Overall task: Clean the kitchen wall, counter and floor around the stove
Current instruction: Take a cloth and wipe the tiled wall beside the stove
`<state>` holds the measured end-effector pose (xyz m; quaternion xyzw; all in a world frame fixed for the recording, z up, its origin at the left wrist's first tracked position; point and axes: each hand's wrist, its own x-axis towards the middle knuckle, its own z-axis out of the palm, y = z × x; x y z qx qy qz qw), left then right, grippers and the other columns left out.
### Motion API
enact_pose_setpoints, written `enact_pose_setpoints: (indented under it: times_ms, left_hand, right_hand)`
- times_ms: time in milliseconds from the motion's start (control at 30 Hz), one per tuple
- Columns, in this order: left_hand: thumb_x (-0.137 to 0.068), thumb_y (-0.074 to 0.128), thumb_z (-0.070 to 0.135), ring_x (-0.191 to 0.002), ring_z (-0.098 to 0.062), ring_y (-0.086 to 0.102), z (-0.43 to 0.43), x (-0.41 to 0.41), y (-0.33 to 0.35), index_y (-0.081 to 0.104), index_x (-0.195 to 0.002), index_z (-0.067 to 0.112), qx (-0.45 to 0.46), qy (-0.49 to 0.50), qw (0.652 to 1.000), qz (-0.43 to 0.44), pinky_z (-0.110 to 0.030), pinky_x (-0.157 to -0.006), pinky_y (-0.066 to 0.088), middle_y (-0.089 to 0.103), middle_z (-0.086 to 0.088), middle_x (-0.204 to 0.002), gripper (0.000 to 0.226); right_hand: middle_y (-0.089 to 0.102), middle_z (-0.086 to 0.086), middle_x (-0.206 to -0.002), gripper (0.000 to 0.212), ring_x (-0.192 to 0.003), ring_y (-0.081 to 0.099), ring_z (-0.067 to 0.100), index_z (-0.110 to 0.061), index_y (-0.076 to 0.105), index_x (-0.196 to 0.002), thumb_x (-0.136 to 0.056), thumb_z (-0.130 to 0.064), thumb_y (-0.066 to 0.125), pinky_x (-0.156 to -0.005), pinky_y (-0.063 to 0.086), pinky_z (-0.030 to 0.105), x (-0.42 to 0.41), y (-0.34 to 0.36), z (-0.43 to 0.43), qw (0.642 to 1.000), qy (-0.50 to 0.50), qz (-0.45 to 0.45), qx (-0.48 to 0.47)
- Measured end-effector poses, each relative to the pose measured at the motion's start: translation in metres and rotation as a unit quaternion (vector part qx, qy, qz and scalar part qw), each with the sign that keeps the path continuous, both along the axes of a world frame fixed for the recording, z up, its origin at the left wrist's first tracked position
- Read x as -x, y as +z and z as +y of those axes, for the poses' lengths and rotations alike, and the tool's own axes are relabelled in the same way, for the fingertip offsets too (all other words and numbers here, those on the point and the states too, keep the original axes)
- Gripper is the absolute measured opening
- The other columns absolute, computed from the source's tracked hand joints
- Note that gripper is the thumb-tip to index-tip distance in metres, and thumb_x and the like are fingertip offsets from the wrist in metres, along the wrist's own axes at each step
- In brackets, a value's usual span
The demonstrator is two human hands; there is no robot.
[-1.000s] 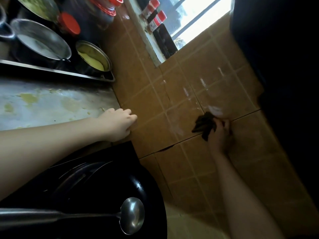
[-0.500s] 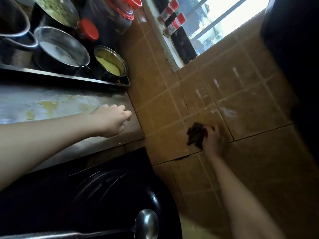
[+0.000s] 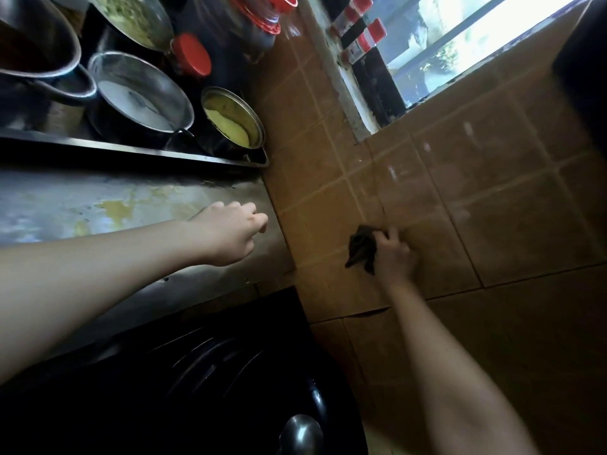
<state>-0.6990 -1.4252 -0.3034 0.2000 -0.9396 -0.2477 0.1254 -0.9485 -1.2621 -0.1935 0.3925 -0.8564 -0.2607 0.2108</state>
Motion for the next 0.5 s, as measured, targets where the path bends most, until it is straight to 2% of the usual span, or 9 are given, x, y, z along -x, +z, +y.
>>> enact_pose_setpoints:
  times_ms: [100, 200, 400, 500]
  left_hand:
    - [-0.095, 0.038, 0.028, -0.113, -0.022, 0.048, -0.004, 0.001, -0.003, 0.044, -0.127, 0.025, -0.004, -0.002, 1.000, 0.000, -0.033, -0.087, 0.037, 0.047, -0.002, -0.123, 0.033]
    - [-0.095, 0.038, 0.028, -0.113, -0.022, 0.047, -0.008, 0.001, -0.002, 0.044, -0.127, 0.025, -0.008, 0.001, 1.000, -0.003, -0.033, -0.087, 0.036, 0.047, -0.002, -0.124, 0.033]
    - [-0.094, 0.039, 0.027, -0.112, -0.022, 0.047, -0.004, 0.012, 0.013, 0.045, -0.126, 0.024, -0.017, -0.003, 1.000, 0.010, -0.034, -0.089, 0.036, 0.048, -0.002, -0.121, 0.032]
    - [-0.094, 0.039, 0.027, -0.110, -0.022, 0.048, 0.001, 0.017, 0.022, 0.046, -0.124, 0.024, -0.014, -0.006, 1.000, 0.021, -0.034, -0.088, 0.037, 0.049, -0.002, -0.119, 0.031]
  right_hand:
    - [0.044, 0.009, -0.131, 0.027, -0.091, 0.060, 0.031, -0.018, 0.053, -0.120, -0.094, -0.019, 0.052, -0.067, 0.048, 0.036, 0.000, -0.022, 0.013, 0.997, -0.017, -0.012, -0.071]
    - [0.045, 0.010, -0.128, 0.026, -0.091, 0.060, 0.032, -0.017, 0.053, -0.120, -0.094, -0.019, 0.051, -0.065, 0.044, 0.035, 0.002, -0.014, 0.013, 0.997, -0.016, -0.014, -0.070]
    - [0.049, 0.017, -0.128, 0.033, -0.094, 0.059, 0.041, -0.012, 0.059, -0.122, -0.090, -0.007, 0.053, -0.073, 0.048, 0.044, 0.009, 0.044, -0.010, 0.995, 0.032, 0.013, 0.095]
    - [0.046, 0.018, -0.133, 0.037, -0.099, 0.058, 0.042, -0.011, 0.056, -0.125, -0.089, -0.003, 0.053, -0.078, 0.050, 0.045, 0.009, 0.054, -0.016, 0.993, 0.028, 0.006, 0.118]
